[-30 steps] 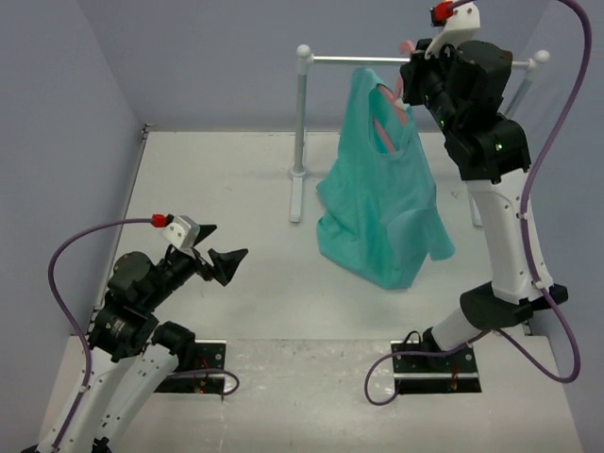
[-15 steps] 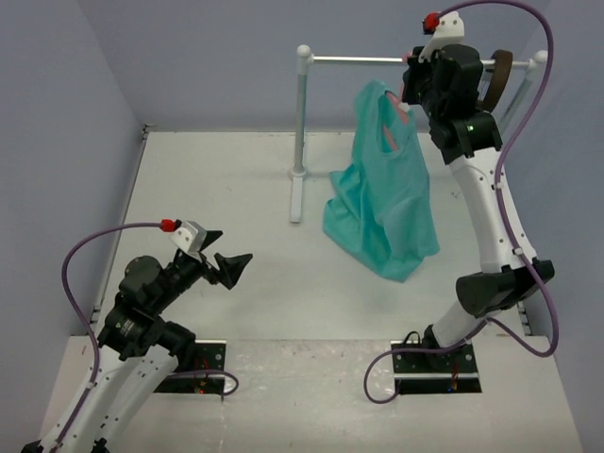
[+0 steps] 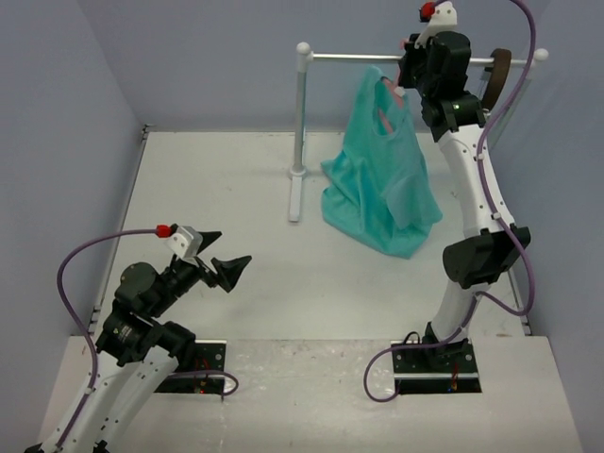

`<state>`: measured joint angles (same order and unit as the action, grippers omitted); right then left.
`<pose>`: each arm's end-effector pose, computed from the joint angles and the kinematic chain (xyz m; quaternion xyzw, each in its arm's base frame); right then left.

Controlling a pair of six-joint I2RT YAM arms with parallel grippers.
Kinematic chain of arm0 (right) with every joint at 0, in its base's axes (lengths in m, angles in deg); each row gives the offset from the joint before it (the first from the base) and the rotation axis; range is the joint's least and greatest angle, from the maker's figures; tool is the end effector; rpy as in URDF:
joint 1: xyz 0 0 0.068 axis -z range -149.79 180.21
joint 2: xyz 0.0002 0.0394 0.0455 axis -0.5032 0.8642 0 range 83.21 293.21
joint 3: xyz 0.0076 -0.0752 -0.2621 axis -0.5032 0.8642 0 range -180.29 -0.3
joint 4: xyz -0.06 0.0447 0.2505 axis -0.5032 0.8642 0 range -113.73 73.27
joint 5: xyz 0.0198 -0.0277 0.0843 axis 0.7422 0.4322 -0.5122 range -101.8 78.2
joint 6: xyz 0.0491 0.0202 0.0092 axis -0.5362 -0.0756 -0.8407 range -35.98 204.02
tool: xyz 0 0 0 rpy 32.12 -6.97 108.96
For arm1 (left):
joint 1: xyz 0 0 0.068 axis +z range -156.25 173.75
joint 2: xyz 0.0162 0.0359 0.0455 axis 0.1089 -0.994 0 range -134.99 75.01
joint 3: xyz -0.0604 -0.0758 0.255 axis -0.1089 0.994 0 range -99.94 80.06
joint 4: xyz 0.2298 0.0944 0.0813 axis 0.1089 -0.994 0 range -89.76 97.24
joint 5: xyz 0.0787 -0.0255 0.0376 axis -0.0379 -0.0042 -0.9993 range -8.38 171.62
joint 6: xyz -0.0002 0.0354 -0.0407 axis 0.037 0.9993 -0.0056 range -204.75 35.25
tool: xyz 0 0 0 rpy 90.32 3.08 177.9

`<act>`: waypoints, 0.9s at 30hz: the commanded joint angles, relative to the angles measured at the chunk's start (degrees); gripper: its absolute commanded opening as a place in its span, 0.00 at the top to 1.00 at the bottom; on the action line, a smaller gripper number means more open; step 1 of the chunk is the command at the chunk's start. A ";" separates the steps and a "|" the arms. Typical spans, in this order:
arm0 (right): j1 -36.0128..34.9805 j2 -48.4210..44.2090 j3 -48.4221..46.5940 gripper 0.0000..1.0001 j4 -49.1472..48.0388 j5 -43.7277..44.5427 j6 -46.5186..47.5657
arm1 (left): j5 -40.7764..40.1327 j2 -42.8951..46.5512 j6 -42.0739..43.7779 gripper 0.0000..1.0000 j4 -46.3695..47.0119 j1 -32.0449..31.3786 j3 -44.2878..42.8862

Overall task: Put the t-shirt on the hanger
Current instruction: Place the hanger at the clothesline.

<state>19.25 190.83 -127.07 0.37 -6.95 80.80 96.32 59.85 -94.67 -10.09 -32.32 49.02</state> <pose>0.4136 0.0771 0.4927 -0.0212 0.7365 0.0524 0.6741 0.0794 -0.0489 0.3044 0.1882 0.6905 -0.3010 0.6302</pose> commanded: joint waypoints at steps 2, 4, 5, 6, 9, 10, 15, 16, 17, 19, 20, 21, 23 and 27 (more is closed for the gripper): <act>0.64 -3.90 8.29 1.00 -9.58 1.23 -2.28 | 0.68 1.63 -0.40 0.00 2.30 -0.48 0.32; 0.59 -5.14 11.20 1.00 -10.50 3.08 -2.47 | 0.89 1.89 -0.36 0.00 2.30 -0.51 0.37; 0.62 -5.35 11.71 1.00 -10.56 3.77 -2.58 | 0.97 1.89 -0.36 0.00 2.30 -0.60 0.34; 0.67 -5.47 12.32 1.00 -10.59 4.14 -2.52 | 1.06 1.92 -0.33 0.00 2.33 -0.68 0.29; 0.94 -5.32 13.49 1.00 -11.00 4.03 -2.85 | 1.21 2.15 -0.27 0.00 2.39 -0.92 0.46; 1.03 -5.14 13.58 1.00 -11.00 4.02 -3.03 | 1.21 2.16 -0.27 0.00 2.39 -1.01 0.46; 1.11 -5.85 17.28 0.75 -11.49 3.95 -5.21 | 1.28 2.42 -0.27 0.00 2.39 -1.09 0.37; 1.11 -6.36 18.40 0.62 -11.90 4.10 -6.02 | 1.22 2.42 -0.27 0.00 2.39 -1.09 0.45; 1.19 -7.61 19.94 0.53 -12.18 3.97 -6.55 | 0.85 2.20 -0.35 0.00 2.39 -1.09 0.39; 1.11 -10.31 21.22 0.42 -11.74 3.41 -7.21 | 0.24 1.63 -0.54 0.00 2.36 -1.09 0.43; 1.15 -11.52 21.60 0.33 -10.93 3.29 -7.77 | -0.89 1.32 -0.82 0.00 2.29 -1.09 0.49; 1.19 -12.80 22.16 0.18 -9.89 3.25 -8.43 | -2.60 0.99 -1.25 0.00 2.15 -1.09 0.54; 1.11 -17.46 24.29 0.05 -8.45 3.38 -9.38 | -9.14 -1.62 -2.78 0.00 0.94 -0.95 -0.01; 1.11 -29.47 31.69 0.01 -6.74 3.24 -11.10 | -24.91 -7.29 -7.41 0.00 -4.13 1.34 -2.97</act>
<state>20.15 175.80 -98.23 -6.54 -4.85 72.75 87.33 57.34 -97.00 -10.75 -32.99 48.78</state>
